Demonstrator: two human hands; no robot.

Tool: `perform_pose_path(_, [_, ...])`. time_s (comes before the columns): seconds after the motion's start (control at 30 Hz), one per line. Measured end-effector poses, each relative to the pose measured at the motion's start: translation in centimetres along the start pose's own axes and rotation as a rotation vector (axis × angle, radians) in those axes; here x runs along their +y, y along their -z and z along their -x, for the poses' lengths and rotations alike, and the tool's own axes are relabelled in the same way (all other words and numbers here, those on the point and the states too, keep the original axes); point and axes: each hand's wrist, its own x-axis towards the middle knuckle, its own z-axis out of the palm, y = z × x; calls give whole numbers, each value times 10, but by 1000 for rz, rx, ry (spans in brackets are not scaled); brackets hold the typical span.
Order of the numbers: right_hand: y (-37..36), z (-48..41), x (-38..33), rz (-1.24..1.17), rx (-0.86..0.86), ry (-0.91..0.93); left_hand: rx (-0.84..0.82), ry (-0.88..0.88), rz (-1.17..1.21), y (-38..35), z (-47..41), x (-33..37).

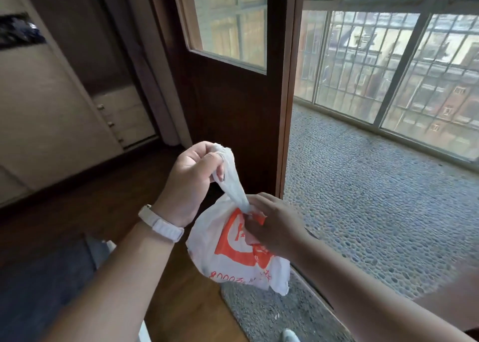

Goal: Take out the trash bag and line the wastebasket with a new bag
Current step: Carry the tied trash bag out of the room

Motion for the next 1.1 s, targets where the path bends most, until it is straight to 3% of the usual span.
perform_pose_path(0.27, [-2, -137, 30, -80, -133, 187, 209, 19, -8, 32, -93, -14])
perform_pose_path(0.5, [-55, -223, 21, -45, -182, 293, 365, 12, -36, 99, -132, -25])
perform_pose_path(0.67, [-111, -284, -7, -41, -214, 341, 446, 20, -27, 173, -154, -52])
perform_pose_path(1.1, [-255, -421, -112, -22, -248, 341, 469, 24, -27, 399, -222, -89])
